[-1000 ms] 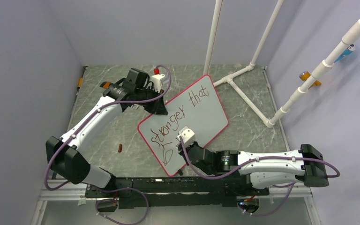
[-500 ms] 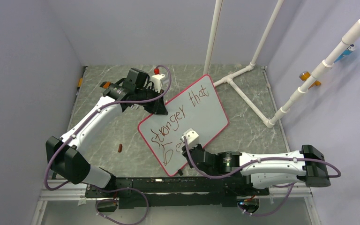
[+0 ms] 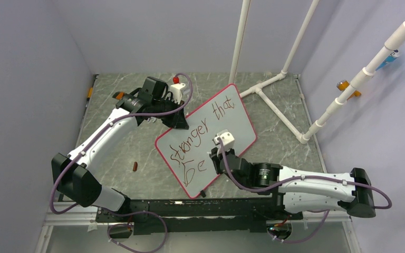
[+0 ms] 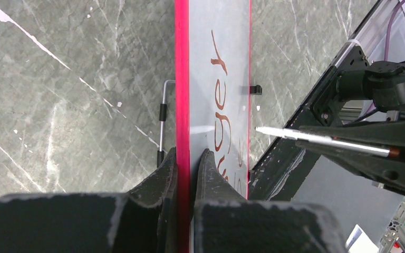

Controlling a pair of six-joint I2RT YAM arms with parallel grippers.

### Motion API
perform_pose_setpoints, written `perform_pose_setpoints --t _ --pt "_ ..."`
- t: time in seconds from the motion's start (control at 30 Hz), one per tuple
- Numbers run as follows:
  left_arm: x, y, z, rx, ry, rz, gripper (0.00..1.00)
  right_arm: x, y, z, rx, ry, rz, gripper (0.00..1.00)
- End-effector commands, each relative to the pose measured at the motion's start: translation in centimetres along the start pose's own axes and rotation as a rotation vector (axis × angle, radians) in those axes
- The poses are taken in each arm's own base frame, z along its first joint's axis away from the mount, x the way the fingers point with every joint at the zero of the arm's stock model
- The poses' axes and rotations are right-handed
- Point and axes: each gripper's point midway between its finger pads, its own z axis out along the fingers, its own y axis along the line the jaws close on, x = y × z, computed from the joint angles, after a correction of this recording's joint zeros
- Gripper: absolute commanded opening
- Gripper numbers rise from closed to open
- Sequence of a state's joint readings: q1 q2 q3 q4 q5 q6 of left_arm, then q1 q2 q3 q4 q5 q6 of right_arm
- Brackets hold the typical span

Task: Write a sentence on the whiteboard

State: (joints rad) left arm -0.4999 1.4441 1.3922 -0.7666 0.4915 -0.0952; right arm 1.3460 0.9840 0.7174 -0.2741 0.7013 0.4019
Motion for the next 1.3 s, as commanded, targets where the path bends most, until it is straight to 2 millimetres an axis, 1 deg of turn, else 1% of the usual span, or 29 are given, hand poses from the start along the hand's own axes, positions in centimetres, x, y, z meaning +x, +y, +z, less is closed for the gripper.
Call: perform_pose_setpoints --t 0.0,0.17,0.23,0.33,0.47,0.63,0.83,1.27 --pt "-1.4 7.5 -1.4 -0.377 -0.019 0.172 0.00 -4.4 -0.5 0.1 -0.013 -0.106 0.061 0.00" --pt "-1.4 7.5 -1.4 -0.378 -0.018 0.170 0.00 -5.1 -2.2 1.1 -0.007 -0.120 0.109 0.00" --pt "-1.4 7.5 -1.4 -0.377 -0.018 0.171 0.00 -5.1 -2.5 1.4 -0.012 -0.118 0.118 0.00" --pt "-1.4 7.5 -1.4 -0.378 -0.018 0.170 0.00 -4.9 -2.2 1.9 -0.029 -0.114 0.115 0.00" --pt "-1.4 7.5 -1.4 -0.379 -0.018 0.171 0.00 -4.5 -1.3 2.4 -0.075 -0.104 0.112 0.00" --pt "-1.4 7.5 -1.4 -0.377 -0.018 0.172 0.00 -3.2 -0.7 2.8 -0.099 -0.070 0.112 0.00" --pt "-1.4 7.5 -1.5 -0.378 -0.020 0.172 0.00 -1.8 -0.3 2.8 -0.128 -0.032 0.113 0.00" --pt "-1.4 7.5 -1.5 -0.379 -0.022 0.172 0.00 3.4 -0.5 1.8 -0.157 0.095 0.163 0.00"
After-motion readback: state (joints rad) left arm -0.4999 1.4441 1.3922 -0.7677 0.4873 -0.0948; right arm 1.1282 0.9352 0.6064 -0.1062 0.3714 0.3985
